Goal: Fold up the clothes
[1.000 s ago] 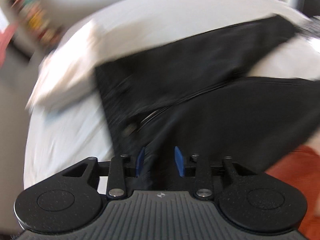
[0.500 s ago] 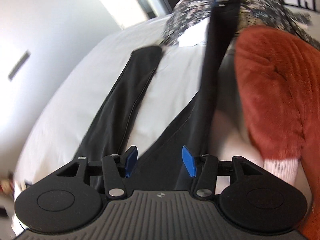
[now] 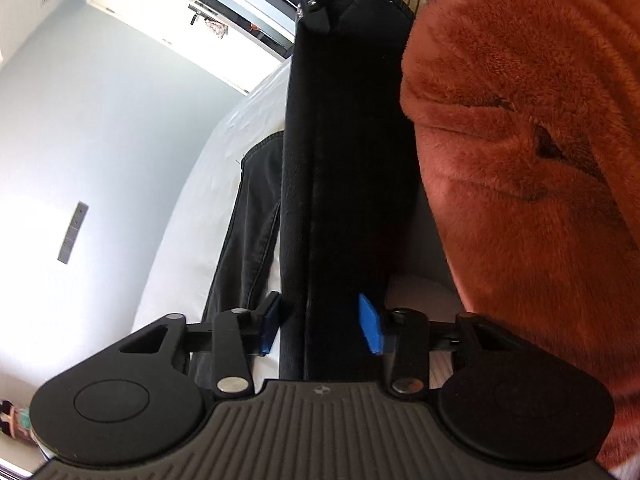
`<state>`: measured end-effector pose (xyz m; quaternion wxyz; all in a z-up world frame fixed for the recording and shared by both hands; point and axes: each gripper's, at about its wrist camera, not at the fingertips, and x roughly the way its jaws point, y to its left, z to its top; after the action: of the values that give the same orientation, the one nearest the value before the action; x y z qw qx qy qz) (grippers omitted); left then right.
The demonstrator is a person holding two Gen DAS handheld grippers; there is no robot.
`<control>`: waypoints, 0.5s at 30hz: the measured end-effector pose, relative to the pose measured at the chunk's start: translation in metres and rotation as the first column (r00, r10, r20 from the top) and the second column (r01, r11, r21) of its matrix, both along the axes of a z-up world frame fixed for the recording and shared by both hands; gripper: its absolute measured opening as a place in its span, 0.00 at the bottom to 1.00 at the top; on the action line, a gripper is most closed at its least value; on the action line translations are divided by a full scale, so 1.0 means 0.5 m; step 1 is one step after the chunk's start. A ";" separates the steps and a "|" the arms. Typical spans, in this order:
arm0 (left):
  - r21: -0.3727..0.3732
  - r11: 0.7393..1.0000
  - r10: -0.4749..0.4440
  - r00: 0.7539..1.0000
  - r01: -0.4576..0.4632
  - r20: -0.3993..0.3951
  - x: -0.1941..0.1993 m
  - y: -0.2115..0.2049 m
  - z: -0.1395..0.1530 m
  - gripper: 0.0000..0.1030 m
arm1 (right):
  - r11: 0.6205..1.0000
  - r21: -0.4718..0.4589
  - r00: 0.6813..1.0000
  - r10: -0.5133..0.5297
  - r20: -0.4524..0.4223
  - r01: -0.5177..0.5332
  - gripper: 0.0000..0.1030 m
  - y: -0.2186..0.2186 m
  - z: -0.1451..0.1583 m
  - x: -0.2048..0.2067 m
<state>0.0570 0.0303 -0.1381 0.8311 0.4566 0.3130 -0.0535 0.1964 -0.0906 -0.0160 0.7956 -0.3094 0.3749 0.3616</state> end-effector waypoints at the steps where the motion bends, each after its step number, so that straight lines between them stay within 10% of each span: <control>1: -0.009 1.000 0.008 1.000 -0.008 -0.002 0.004 0.001 0.001 0.24 | 1.000 0.003 1.000 0.000 -0.003 0.000 0.05 0.000 -0.002 0.002; 5: -0.071 0.997 0.042 0.999 -0.043 -0.024 0.020 0.013 0.010 0.08 | 1.000 0.001 1.000 0.012 0.001 -0.012 0.06 0.000 -0.010 0.005; 8: -0.286 0.950 0.087 0.986 -0.125 -0.143 0.048 0.068 0.043 0.07 | 0.999 -0.008 0.999 0.031 0.021 -0.031 0.15 -0.003 -0.014 0.007; 9: -0.360 0.918 0.100 0.977 -0.164 -0.190 0.059 0.090 0.053 0.07 | 0.999 -0.017 0.999 0.030 0.030 -0.030 0.25 -0.005 -0.016 0.009; 14: -0.669 0.589 0.136 0.872 -0.453 -0.470 0.149 0.251 0.060 0.07 | 0.999 -0.043 0.999 0.009 0.053 -0.007 0.36 -0.021 -0.031 0.028; 15: -0.674 0.576 0.130 0.865 -0.463 -0.484 0.154 0.259 0.056 0.07 | 0.999 -0.042 0.999 0.002 0.052 0.001 0.41 -0.026 -0.034 0.032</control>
<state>0.1340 0.1598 -0.1100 0.8631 -0.0240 0.4883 -0.1268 0.2126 -0.1035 -0.0330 0.7982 -0.3356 0.3616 0.3456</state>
